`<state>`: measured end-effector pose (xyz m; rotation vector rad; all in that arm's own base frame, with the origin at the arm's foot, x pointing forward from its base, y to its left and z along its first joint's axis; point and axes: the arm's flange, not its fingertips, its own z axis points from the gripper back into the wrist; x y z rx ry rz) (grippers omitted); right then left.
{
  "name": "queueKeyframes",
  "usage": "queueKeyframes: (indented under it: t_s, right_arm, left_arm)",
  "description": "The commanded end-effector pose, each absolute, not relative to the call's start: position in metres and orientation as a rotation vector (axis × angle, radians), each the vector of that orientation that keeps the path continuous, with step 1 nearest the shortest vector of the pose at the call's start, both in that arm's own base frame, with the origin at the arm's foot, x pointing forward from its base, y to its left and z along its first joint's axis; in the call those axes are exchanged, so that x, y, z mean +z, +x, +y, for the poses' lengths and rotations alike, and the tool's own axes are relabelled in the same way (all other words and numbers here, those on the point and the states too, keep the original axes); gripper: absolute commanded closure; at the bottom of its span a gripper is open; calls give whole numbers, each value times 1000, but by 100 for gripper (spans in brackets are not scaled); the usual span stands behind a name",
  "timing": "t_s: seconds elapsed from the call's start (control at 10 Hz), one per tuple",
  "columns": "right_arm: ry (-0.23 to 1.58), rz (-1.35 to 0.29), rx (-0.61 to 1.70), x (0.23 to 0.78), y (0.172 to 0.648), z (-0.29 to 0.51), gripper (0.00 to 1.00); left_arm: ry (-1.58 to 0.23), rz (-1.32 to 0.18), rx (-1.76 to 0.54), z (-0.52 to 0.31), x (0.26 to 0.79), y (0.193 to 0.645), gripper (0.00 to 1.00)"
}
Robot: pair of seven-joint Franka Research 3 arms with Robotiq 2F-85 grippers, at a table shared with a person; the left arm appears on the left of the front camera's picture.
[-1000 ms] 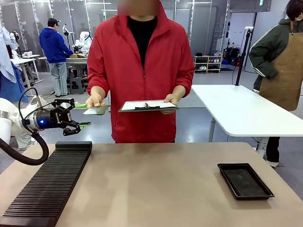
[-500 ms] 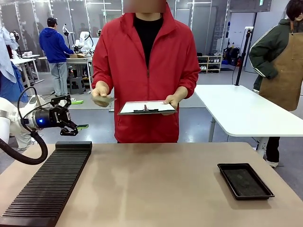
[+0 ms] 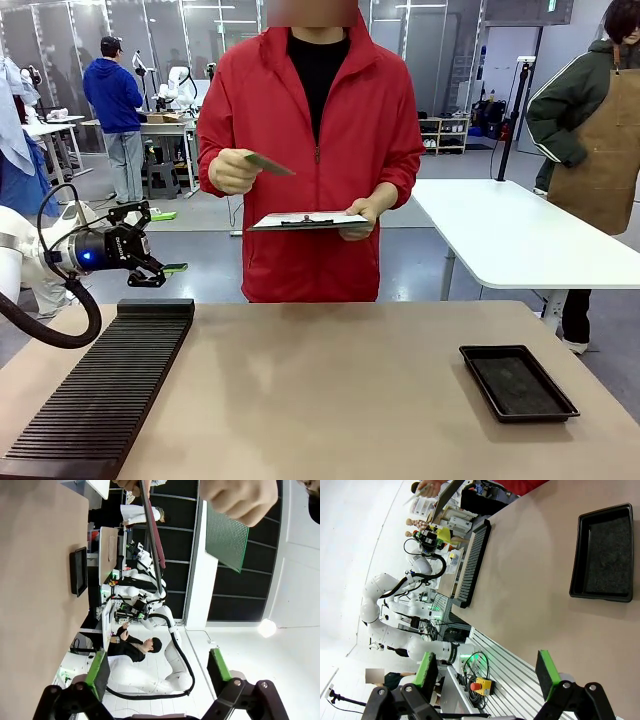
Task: Inspect the PCB.
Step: Pick up the Blank PCB that the human is holding.
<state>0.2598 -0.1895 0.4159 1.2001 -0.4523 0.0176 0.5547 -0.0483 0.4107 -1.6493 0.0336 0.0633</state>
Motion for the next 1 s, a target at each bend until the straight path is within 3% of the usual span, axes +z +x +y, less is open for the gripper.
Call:
queueKeyframes:
  t_s: [0.0,0.7,0.8,0.9]
  right_arm:
    - [1211,-473,34,417,260,-190,0]
    - [1211,-473,34,417,260,-190,0]
    - [1211,-473,34,417,260,-190,0]
    - [1211,-473,34,417,260,-190,0]
  left_arm:
    - [-1656,39,54,-49,412,555,0]
    - [-1649,34,63,-48,411,555,0]
    - [-1642,79,-19,-44,430,544,0]
    - [-1607,23,-69,-28,442,528,0]
